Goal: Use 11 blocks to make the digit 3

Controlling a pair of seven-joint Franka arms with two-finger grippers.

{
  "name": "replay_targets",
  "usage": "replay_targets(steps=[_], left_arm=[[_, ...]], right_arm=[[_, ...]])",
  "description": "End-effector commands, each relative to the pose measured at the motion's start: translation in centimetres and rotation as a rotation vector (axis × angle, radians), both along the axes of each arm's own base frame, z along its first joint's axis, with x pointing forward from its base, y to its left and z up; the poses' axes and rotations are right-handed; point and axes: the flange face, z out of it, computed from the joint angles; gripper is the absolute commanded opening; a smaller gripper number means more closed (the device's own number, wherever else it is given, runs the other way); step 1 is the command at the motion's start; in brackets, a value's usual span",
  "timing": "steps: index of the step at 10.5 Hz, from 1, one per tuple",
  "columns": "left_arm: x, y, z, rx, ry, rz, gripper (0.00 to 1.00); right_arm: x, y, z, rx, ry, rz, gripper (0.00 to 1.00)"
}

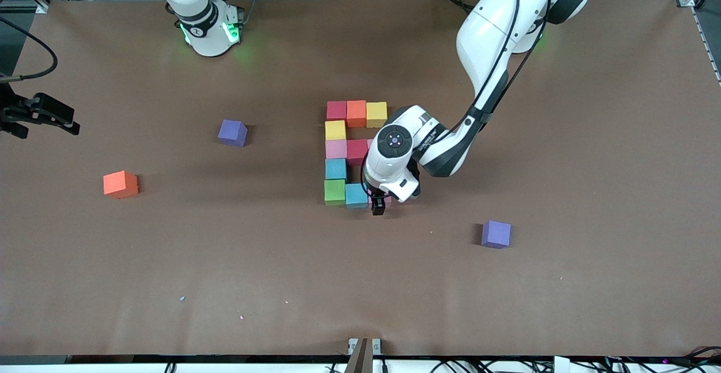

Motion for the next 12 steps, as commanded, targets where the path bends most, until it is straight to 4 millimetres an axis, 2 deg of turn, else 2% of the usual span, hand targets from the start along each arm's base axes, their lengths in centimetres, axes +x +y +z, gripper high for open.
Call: replay_targets(steps=[1, 3, 5, 6, 8, 9, 10, 12], left_arm=[[0.1, -0.1, 7.3, -0.033, -0.058, -0.001, 1.00], [0.5, 1.0, 13.4, -0.035, -0.100, -0.013, 1.00], [1.3, 2.5, 18.6, -0.041, -0.183, -0.091, 1.00], [2.6, 4.8, 21.5, -0.038, -0.232, -0.127, 1.00], [3.3, 8.7, 26.9, -0.007, -0.266, -0.247, 1.00], [3.3, 9.8, 29.3, 0.007, -0.306, -0.335, 1.00], [4.7, 13.0, 30.6, 0.040, -0.334, -0.416, 1.00], [6.2, 16.7, 30.9, 0.102, -0.330, -0.600, 1.00]], right_arm=[[0.3, -0.1, -0.2, -0.016, 0.011, -0.011, 1.00], [0.3, -0.1, -0.2, -0.016, 0.009, -0.011, 1.00], [0.3, -0.3, -0.3, -0.016, 0.014, -0.014, 1.00], [0.3, -0.4, -0.3, -0.016, 0.014, -0.017, 1.00], [0.3, -0.4, -0.3, -0.016, 0.014, -0.016, 1.00], [0.3, -0.5, -0.3, -0.016, 0.014, -0.019, 1.00], [0.3, -0.5, -0.3, -0.016, 0.014, -0.016, 1.00], [0.3, -0.2, -0.3, -0.016, 0.012, -0.014, 1.00]])
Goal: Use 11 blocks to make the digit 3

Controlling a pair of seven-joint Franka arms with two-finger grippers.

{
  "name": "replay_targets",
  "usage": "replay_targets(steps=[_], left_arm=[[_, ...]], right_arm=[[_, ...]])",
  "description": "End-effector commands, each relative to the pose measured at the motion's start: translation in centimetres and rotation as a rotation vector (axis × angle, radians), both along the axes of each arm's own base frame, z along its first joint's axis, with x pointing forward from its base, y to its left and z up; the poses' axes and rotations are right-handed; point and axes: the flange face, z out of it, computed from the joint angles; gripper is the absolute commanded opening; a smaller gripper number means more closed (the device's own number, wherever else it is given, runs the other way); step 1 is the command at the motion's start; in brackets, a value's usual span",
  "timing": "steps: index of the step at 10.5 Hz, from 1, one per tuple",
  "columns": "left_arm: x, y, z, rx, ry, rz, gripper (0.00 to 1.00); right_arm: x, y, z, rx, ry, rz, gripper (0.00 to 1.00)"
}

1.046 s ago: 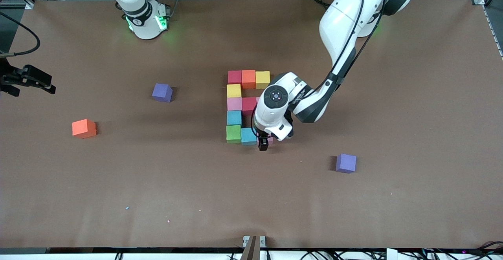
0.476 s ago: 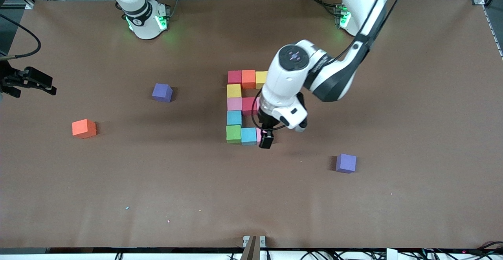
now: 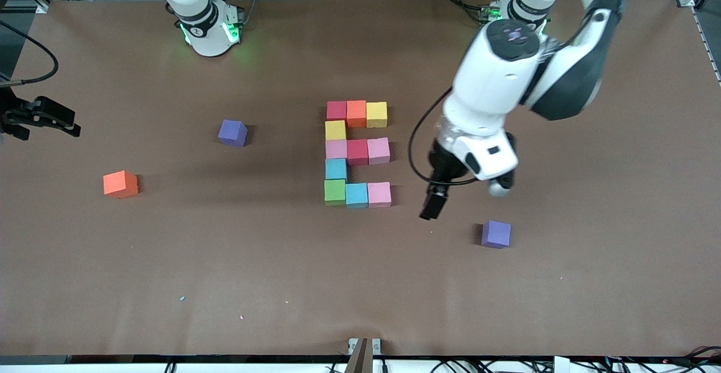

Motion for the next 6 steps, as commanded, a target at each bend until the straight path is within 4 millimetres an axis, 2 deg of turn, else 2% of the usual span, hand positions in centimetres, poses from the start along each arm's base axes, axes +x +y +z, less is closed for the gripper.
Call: replay_targets(steps=[1, 2, 4, 5, 6], left_arm=[[0.7, 4.1, -0.2, 0.086, 0.031, -0.160, 1.00], [0.6, 6.1, 0.6, 0.137, 0.056, -0.237, 1.00], [0.6, 13.2, 3.9, 0.185, 0.087, -0.421, 1.00], [0.2, 18.0, 5.9, 0.178, 0.100, -0.529, 1.00], [-1.2, 21.7, 7.7, 0.212, 0.123, -0.666, 1.00]], right_arm=[[0.0, 0.5, 0.4, -0.017, -0.001, 0.001, 1.00], [0.0, 0.7, 0.5, -0.014, -0.003, 0.004, 1.00], [0.0, 1.1, 0.5, -0.009, -0.003, 0.007, 1.00], [0.0, 1.4, 0.6, -0.003, -0.003, 0.015, 1.00], [0.0, 2.2, 0.7, -0.003, -0.006, 0.026, 1.00]])
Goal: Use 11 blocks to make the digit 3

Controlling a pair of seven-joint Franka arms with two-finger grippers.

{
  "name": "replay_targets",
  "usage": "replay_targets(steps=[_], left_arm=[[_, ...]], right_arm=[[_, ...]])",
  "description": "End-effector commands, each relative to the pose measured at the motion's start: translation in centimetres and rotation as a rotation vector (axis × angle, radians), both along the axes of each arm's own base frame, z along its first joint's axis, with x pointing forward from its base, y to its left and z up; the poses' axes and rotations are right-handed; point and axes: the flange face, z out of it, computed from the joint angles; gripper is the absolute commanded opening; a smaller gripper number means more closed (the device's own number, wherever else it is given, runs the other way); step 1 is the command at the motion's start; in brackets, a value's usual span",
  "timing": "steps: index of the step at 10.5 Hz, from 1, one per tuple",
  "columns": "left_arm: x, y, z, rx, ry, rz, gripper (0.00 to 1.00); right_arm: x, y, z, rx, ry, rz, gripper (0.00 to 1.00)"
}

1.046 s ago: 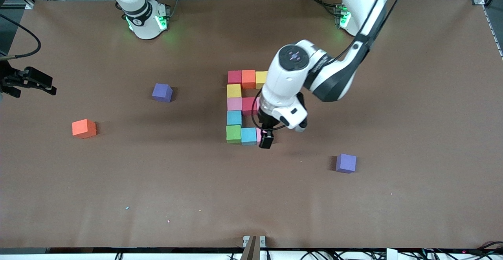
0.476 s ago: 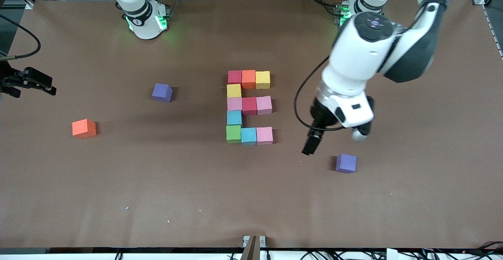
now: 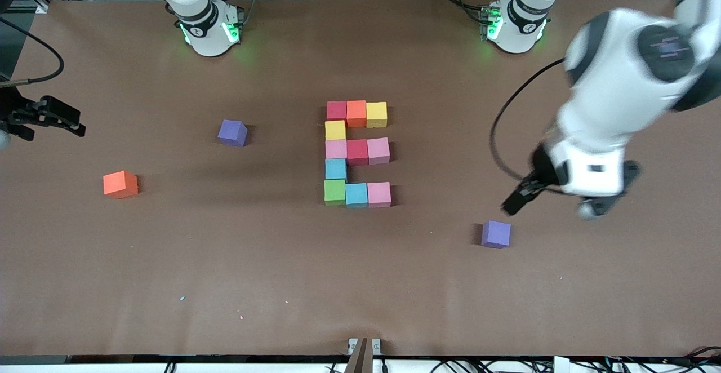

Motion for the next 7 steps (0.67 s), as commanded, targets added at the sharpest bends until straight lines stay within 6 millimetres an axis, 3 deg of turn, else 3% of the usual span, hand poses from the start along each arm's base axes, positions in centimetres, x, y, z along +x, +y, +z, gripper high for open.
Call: replay_targets(steps=[1, 4, 7], left_arm=[[-4.1, 7.6, 4.8, 0.043, 0.042, -0.275, 1.00], [-7.3, 13.7, 8.4, 0.096, 0.072, -0.410, 1.00], [-9.4, 15.4, 7.5, 0.106, 0.108, -0.507, 1.00]], right_arm=[[-0.2, 1.5, 0.9, -0.013, -0.007, 0.015, 1.00], [-1.2, 1.5, 1.4, -0.013, 0.024, 0.025, 1.00], [-1.8, 0.8, 2.0, -0.003, 0.015, 0.090, 1.00]])
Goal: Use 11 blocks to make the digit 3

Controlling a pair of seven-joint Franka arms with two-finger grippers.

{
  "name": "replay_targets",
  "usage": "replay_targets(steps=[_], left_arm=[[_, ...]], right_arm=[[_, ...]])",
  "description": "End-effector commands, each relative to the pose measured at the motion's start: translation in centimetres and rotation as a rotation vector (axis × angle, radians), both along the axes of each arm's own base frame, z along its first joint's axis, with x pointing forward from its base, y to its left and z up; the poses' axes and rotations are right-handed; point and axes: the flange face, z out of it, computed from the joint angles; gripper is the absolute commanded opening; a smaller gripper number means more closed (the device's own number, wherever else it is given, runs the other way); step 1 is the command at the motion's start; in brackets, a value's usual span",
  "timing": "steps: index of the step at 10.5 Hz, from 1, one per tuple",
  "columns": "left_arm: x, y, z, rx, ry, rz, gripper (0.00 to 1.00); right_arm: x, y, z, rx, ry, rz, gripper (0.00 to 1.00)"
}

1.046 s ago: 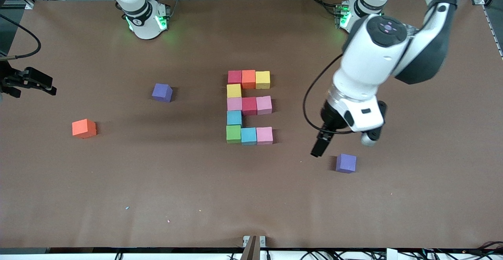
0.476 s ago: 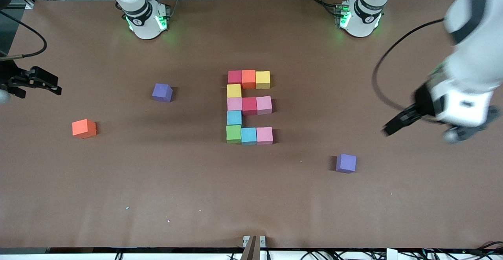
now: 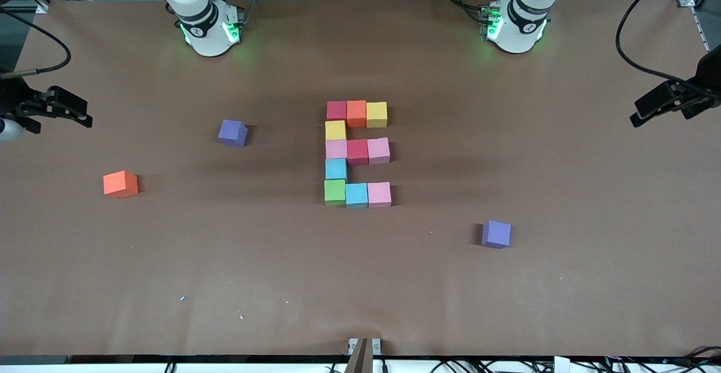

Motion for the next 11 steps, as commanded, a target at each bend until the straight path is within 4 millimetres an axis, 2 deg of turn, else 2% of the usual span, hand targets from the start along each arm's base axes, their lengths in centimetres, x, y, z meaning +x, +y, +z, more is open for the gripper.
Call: replay_targets(steps=[1, 3, 5, 8, 11], left_arm=[[-1.7, 0.1, -0.8, -0.005, 0.015, -0.049, 1.00], [-2.2, 0.1, -0.9, -0.002, 0.020, -0.051, 1.00], [-2.2, 0.2, -0.7, 0.000, 0.017, -0.051, 1.00], [-2.3, -2.3, -0.6, 0.003, 0.013, -0.109, 1.00], [-2.4, -2.9, -0.7, 0.004, 0.020, -0.118, 1.00]], right_arm=[[-1.1, -0.3, 1.5, -0.004, -0.022, 0.035, 1.00], [-2.1, -0.4, 2.6, -0.007, -0.034, 0.032, 1.00], [-2.5, -0.7, 2.7, -0.007, -0.034, 0.026, 1.00], [-2.5, -0.6, 2.6, -0.007, -0.031, 0.027, 1.00], [-2.5, -0.6, 2.7, -0.007, -0.031, 0.027, 1.00]])
